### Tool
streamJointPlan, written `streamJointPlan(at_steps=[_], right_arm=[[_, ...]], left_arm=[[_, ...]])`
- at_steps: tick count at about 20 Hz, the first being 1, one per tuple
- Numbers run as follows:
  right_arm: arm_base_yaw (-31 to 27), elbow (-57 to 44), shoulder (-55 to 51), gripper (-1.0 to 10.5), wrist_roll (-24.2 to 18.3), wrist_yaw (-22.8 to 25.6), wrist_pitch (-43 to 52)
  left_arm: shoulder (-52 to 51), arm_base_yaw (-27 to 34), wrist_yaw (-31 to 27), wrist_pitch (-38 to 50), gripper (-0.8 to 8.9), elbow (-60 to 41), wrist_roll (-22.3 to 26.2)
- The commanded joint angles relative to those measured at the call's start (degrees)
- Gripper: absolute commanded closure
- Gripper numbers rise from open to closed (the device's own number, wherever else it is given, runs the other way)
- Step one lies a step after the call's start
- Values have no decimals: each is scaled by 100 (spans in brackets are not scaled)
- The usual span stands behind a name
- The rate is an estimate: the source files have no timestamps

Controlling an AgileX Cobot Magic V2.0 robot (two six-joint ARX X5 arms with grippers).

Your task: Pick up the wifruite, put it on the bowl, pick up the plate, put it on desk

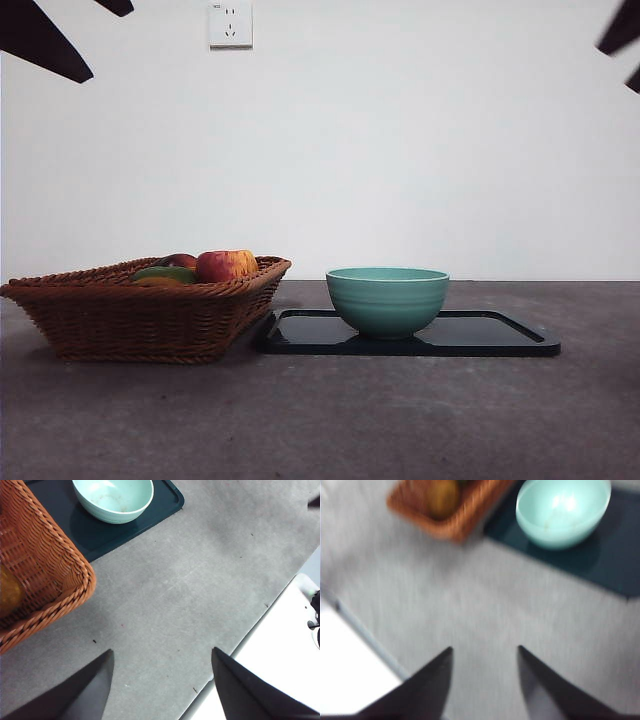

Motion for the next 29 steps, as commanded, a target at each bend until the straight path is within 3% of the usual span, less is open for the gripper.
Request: streamJointPlan(at_steps=[1, 3, 7, 16, 29], right_arm=[[24, 96, 175, 631, 619, 229, 437], [-7, 304, 542, 616, 704, 535, 645], [-236, 1084, 1766, 616, 662, 704, 874], [-621, 3010, 4809, 617, 151, 813, 885], [-605, 3128, 6826, 633, 120, 815, 1982]], left_arm=[[39, -31, 31, 55, 504, 61, 111], [39, -31, 31, 52, 504, 61, 111], [39, -31, 31, 46, 504, 61, 111], [39, -31, 31, 48, 504, 61, 111], [39, -31, 31, -7, 504, 61, 114]])
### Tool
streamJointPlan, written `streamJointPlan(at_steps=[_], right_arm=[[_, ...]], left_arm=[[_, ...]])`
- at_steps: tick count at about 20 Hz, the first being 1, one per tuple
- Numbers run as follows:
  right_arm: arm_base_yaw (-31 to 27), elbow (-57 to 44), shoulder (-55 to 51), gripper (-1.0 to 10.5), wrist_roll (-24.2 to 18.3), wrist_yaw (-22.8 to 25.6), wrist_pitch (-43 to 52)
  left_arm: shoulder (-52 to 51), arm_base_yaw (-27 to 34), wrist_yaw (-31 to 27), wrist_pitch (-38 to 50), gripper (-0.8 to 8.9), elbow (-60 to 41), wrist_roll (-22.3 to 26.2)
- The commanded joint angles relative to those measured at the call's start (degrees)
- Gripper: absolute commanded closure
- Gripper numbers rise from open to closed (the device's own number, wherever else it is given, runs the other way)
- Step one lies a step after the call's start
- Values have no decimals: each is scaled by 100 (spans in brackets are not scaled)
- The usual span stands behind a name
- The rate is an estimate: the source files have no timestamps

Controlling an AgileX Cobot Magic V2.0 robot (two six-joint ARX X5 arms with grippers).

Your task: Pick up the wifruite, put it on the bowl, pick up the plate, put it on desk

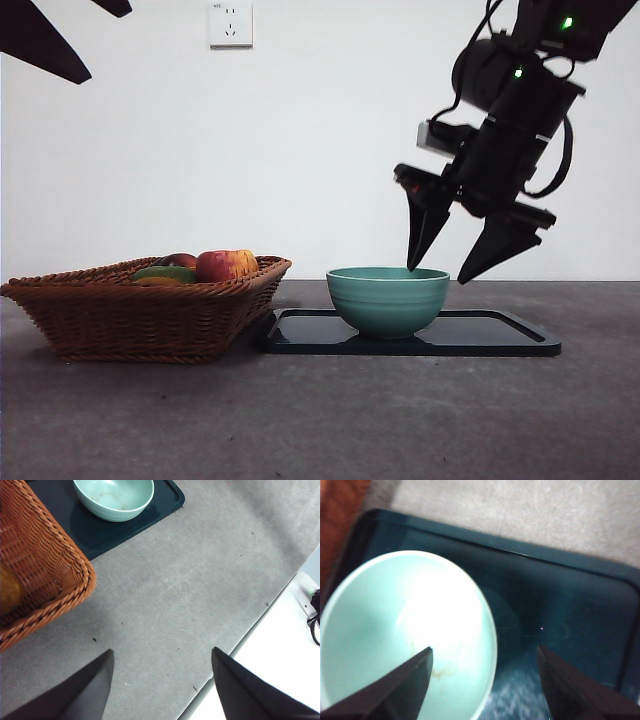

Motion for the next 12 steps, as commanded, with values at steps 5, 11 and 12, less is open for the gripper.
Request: streamJointPlan(at_steps=[5, 11, 12], right_arm=[[33, 116, 356, 829, -59, 42, 221], [28, 122, 313, 936, -57, 42, 321], [28, 129, 260, 936, -57, 42, 319]], left_arm=[[39, -31, 28, 22, 504, 59, 122], [39, -31, 28, 22, 504, 59, 133], [39, -31, 28, 22, 504, 59, 133]])
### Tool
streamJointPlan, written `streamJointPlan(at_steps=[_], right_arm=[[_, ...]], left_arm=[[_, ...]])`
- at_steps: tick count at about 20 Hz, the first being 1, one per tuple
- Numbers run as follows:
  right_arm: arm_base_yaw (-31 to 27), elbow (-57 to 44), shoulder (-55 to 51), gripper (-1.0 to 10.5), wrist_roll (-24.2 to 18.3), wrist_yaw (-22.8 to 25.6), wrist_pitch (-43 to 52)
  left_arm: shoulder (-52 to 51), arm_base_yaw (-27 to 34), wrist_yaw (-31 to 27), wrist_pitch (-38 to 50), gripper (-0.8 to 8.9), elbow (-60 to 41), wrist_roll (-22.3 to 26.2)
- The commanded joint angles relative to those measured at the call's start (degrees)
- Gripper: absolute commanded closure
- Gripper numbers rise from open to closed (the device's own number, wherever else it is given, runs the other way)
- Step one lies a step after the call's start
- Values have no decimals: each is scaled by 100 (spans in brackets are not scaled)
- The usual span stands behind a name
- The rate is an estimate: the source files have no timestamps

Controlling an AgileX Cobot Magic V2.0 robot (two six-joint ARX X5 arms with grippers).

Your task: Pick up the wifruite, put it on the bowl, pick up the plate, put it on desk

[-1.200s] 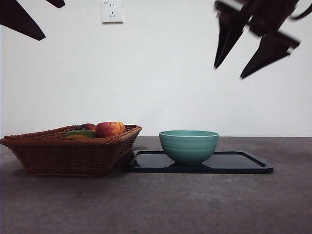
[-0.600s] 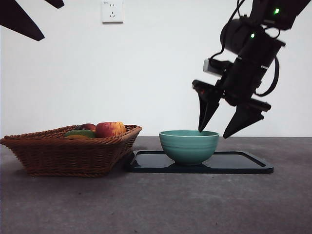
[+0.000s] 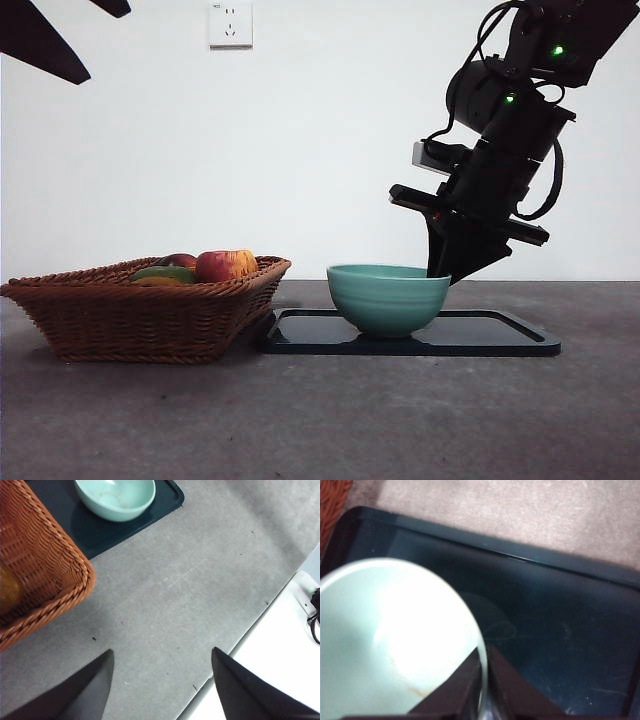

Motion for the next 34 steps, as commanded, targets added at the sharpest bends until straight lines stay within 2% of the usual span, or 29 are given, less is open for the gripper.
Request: streamJointPlan(at_steps=[1, 7, 13, 20, 23, 27, 34], right_arm=[[28, 129, -101, 936, -48, 24, 61], [90, 127, -1279, 936, -63, -4, -190], [256, 4, -2671, 936, -240, -44, -1252], [656, -1547, -4061, 936, -227, -20, -1276], [922, -2247, -4133, 936, -122, -17, -1010], [1320, -3058, -4009, 936, 225, 175, -138], [1641, -3359, -3027, 936, 326, 573, 503]], left_arm=[[39, -31, 28, 39, 504, 59, 107], [39, -31, 28, 46, 504, 59, 109], [39, -31, 28, 39, 504, 59, 109], [39, -31, 28, 59, 504, 59, 111], [39, -31, 28, 63, 504, 59, 109], [39, -31, 28, 61, 504, 59, 109], [39, -31, 28, 55, 504, 59, 107]])
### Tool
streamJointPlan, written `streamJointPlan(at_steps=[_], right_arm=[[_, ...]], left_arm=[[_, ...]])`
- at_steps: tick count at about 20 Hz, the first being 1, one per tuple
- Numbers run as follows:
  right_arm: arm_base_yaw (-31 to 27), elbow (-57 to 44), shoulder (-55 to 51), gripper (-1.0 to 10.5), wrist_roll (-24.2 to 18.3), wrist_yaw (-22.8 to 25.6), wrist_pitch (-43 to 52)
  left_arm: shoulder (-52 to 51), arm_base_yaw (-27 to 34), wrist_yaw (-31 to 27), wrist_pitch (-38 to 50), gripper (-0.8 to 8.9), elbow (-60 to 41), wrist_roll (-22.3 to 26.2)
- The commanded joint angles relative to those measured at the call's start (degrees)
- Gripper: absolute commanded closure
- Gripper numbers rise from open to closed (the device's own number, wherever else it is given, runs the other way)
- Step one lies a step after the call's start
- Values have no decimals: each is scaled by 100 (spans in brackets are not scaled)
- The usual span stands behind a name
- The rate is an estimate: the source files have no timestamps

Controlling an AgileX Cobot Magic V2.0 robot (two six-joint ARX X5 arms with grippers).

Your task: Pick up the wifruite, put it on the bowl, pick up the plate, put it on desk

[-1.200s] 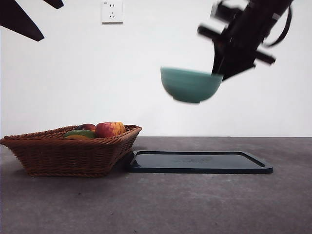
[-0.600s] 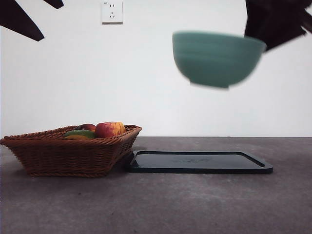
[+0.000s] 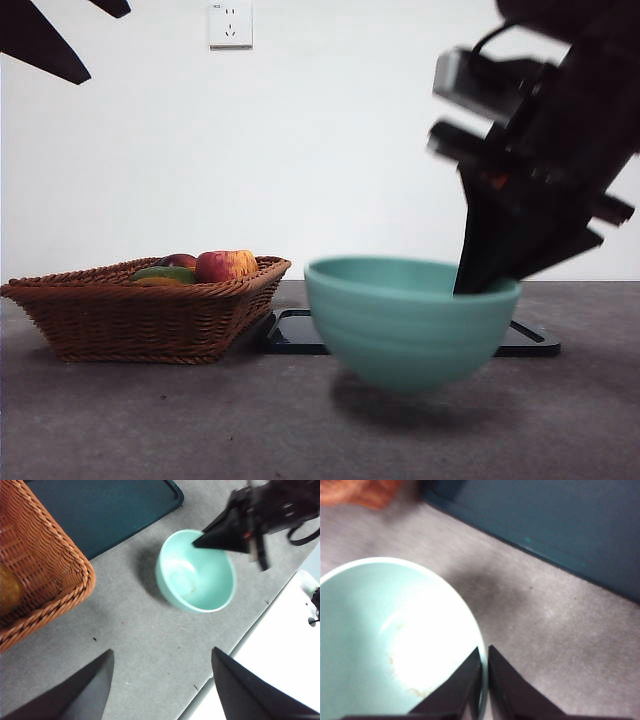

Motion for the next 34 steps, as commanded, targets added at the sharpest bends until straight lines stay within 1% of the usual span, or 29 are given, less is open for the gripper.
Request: streamJointPlan(at_steps=[1, 5, 6, 8, 9, 10, 14, 21, 26, 30, 34], right_arm=[[61, -9, 308, 936, 98, 85, 120], [66, -11, 428, 934, 101, 76, 160], [66, -9, 420, 899, 101, 79, 151], [66, -9, 420, 750, 175, 79, 153], [68, -7, 417, 707, 212, 76, 157], [66, -4, 387, 692, 212, 79, 157], [61, 20, -92, 691, 208, 81, -74], [61, 42, -2118, 691, 131, 39, -1676], [61, 42, -3436, 691, 109, -538, -2787], [61, 42, -3982, 691, 116, -570, -3152], [61, 42, -4129, 695, 74, -566, -3171]], left_arm=[[39, -31, 28, 52, 504, 59, 70], [39, -31, 28, 44, 504, 59, 70], [39, -31, 28, 42, 504, 59, 70], [39, -31, 28, 35, 504, 59, 68], [39, -31, 28, 35, 504, 59, 70], [39, -31, 28, 35, 504, 59, 70], [39, -31, 28, 33, 504, 59, 68], [39, -31, 28, 22, 504, 59, 63], [39, -31, 28, 22, 504, 59, 44], [39, -31, 28, 22, 504, 59, 44], [39, -31, 28, 22, 507, 59, 44]])
